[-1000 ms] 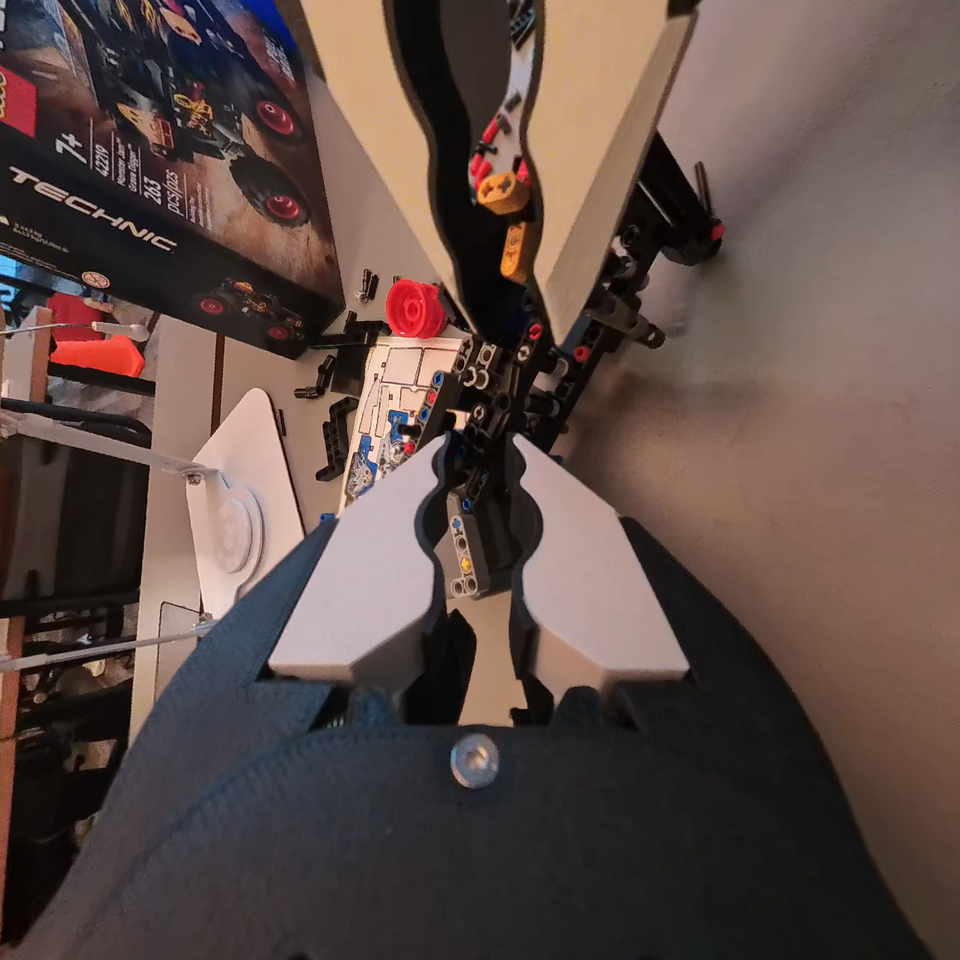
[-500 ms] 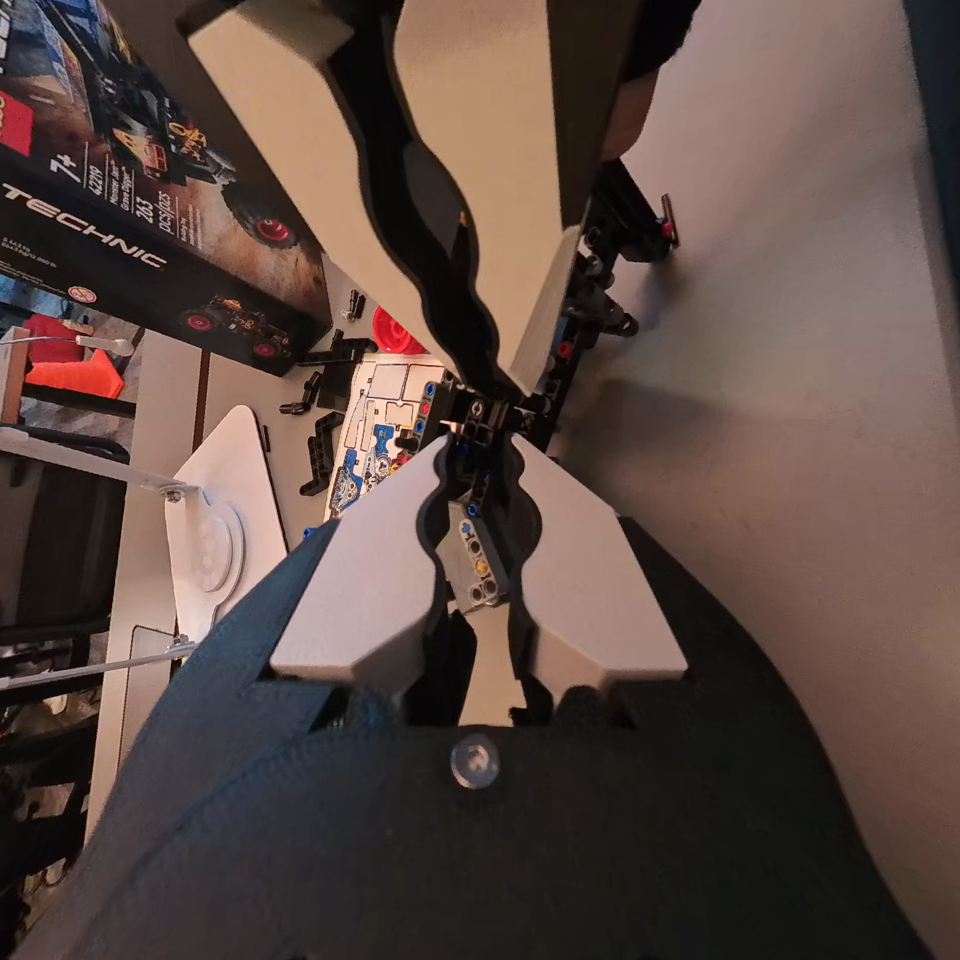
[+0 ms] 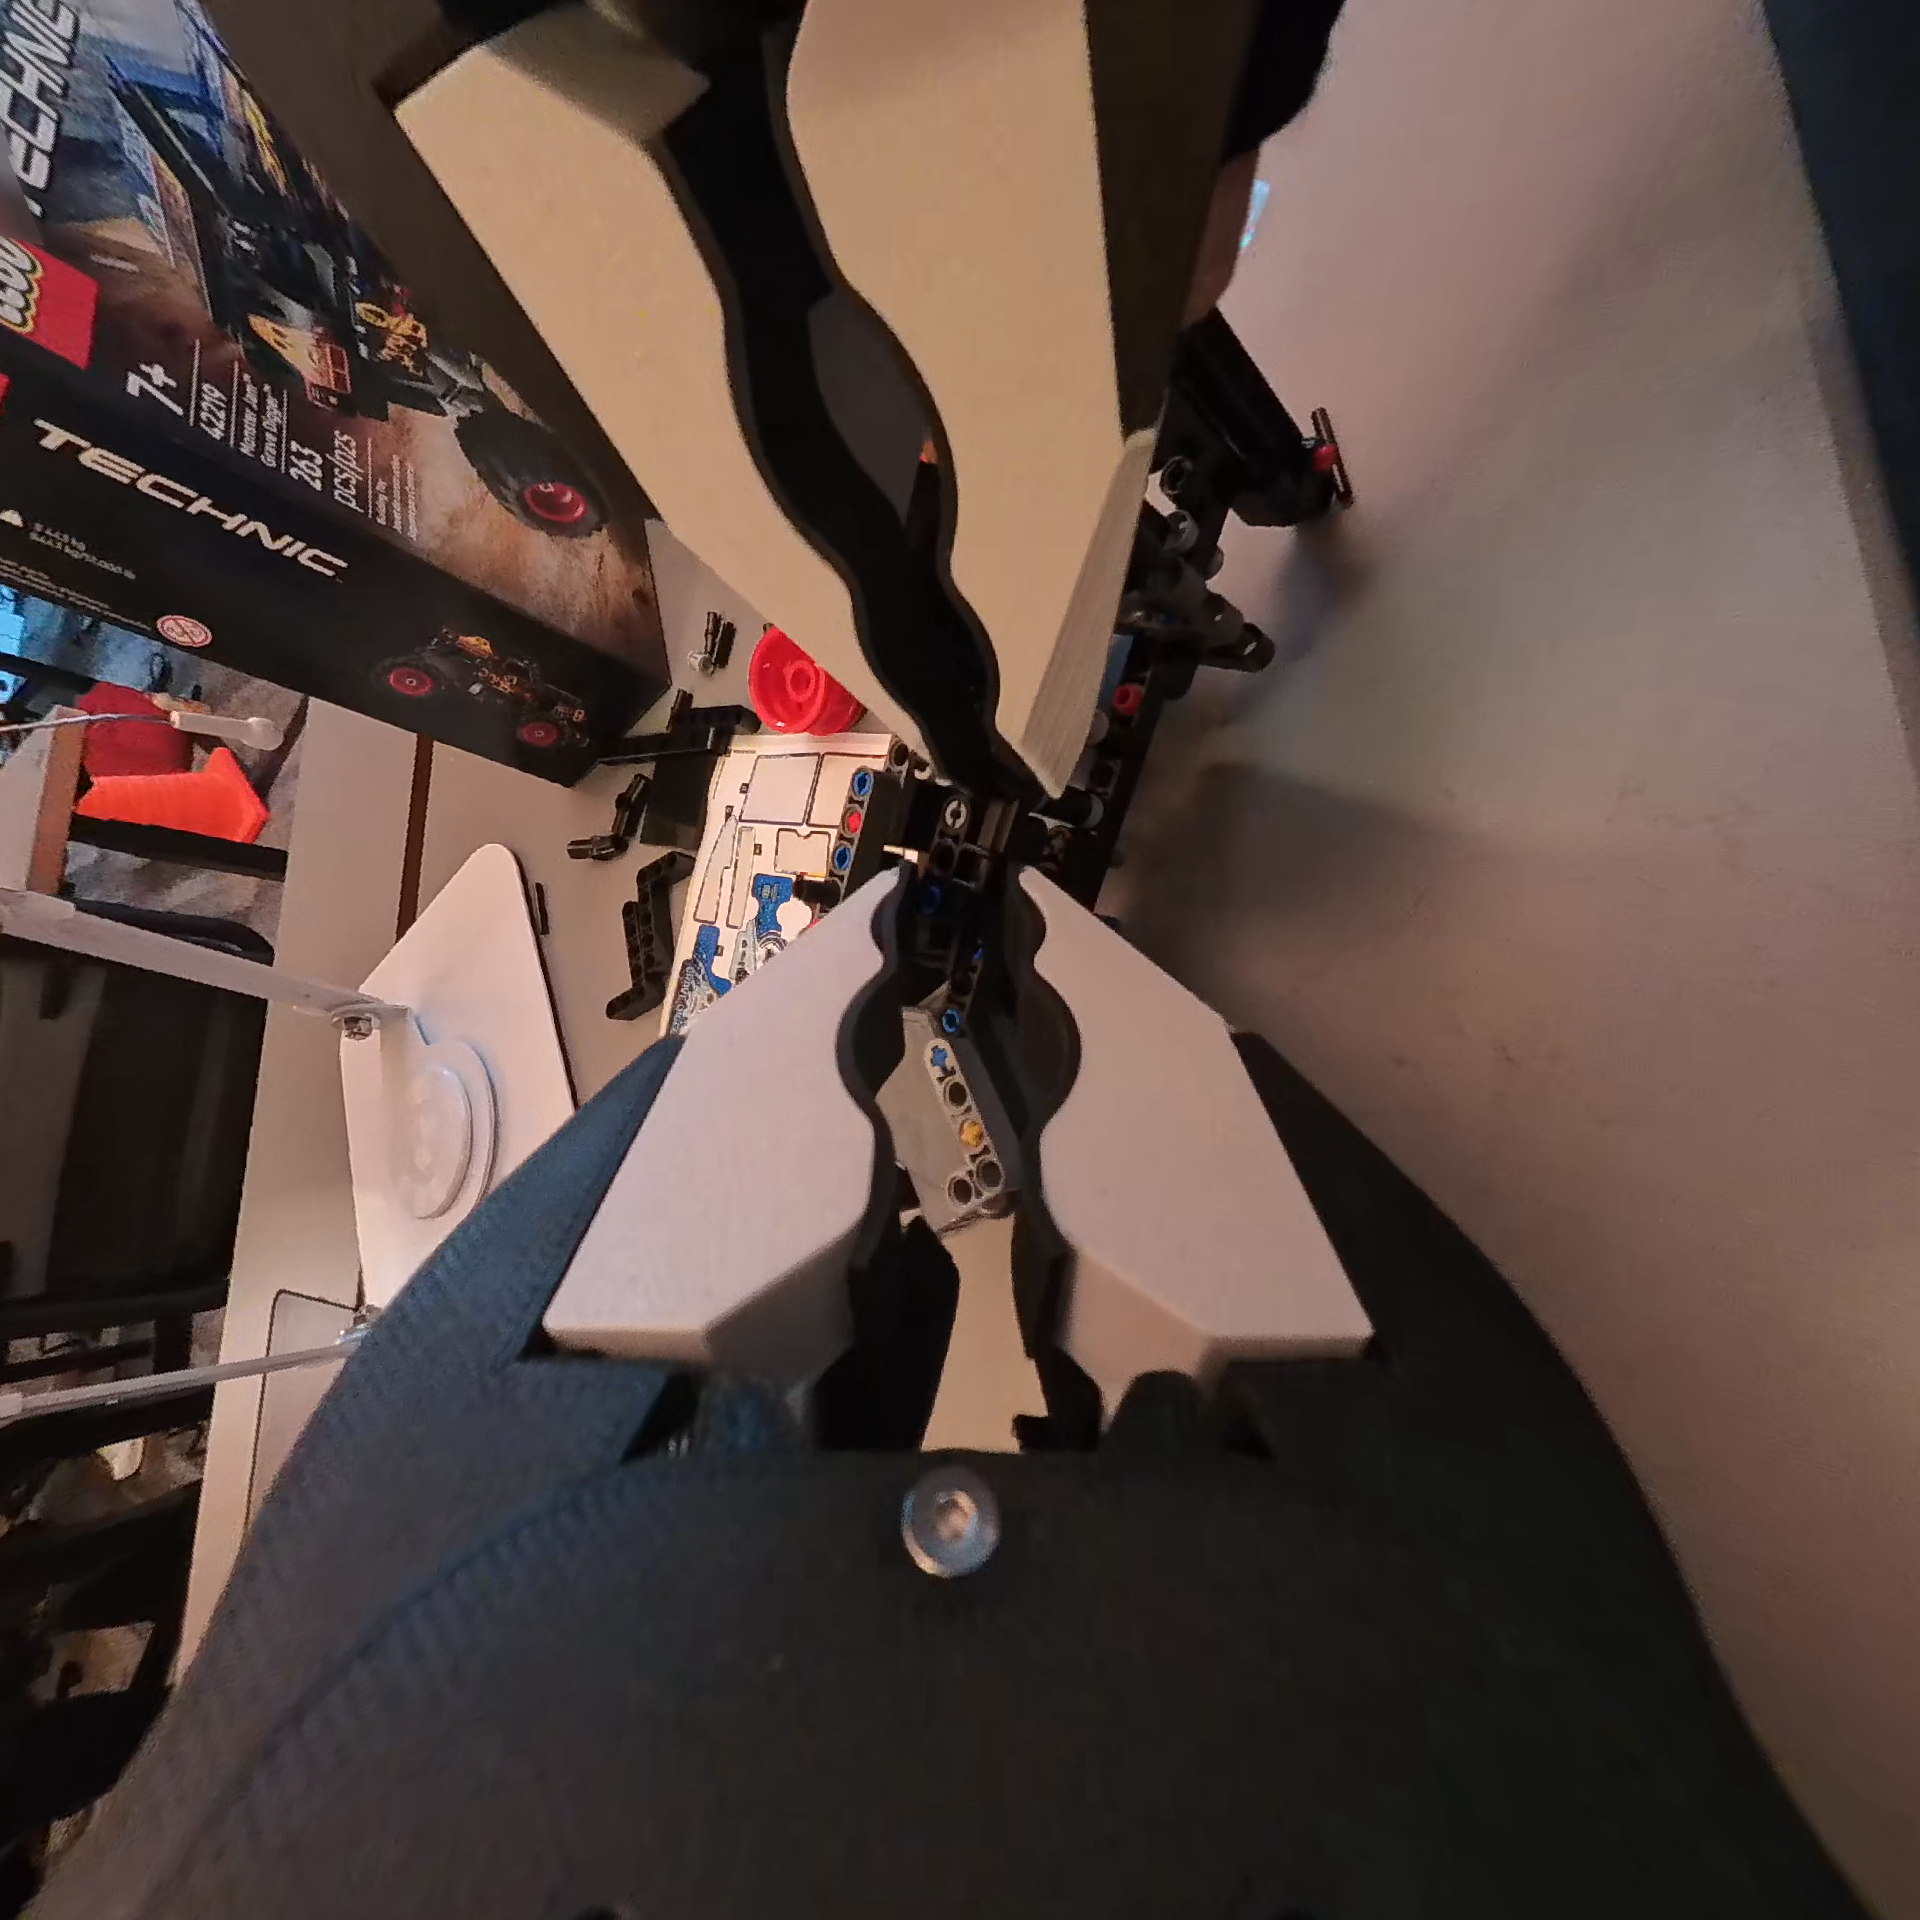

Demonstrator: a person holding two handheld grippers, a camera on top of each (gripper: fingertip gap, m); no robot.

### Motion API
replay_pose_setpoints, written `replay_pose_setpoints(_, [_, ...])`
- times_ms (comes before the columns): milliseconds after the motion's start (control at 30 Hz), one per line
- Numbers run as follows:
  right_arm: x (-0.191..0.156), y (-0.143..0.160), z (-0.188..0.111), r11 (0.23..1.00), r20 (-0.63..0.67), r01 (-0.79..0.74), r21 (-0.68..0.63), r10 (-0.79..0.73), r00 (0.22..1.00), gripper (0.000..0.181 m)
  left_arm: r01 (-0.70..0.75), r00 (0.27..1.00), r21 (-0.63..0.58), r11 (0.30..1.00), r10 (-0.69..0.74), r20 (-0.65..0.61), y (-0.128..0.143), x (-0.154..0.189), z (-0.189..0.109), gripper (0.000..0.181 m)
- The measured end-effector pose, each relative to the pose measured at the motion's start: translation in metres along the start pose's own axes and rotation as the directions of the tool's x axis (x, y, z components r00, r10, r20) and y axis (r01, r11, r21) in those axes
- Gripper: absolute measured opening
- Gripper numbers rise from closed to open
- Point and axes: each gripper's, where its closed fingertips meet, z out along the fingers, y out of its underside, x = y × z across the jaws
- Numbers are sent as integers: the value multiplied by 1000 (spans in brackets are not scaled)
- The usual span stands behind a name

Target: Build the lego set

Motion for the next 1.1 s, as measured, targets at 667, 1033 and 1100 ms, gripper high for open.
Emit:
replay_pose_setpoints(667, [2, 12, -3, 996, -28, -69, 60, 71, 997, 17, -23, 997, -1, 1000, 22, -70, -10, 8, 7, 15])
replay_pose_setpoints(1033, [0, 18, -1, 999, 20, -53, 15, 52, 998, 8, -3, 997, 34, 999, 5, -74, -12, 9, 7, 13])
replay_pose_setpoints(1100, [0, 18, -1, 999, 25, -45, -4, 45, 999, 7, -5, 998, 39, 999, 8, -70, -13, 9, 6, 12])
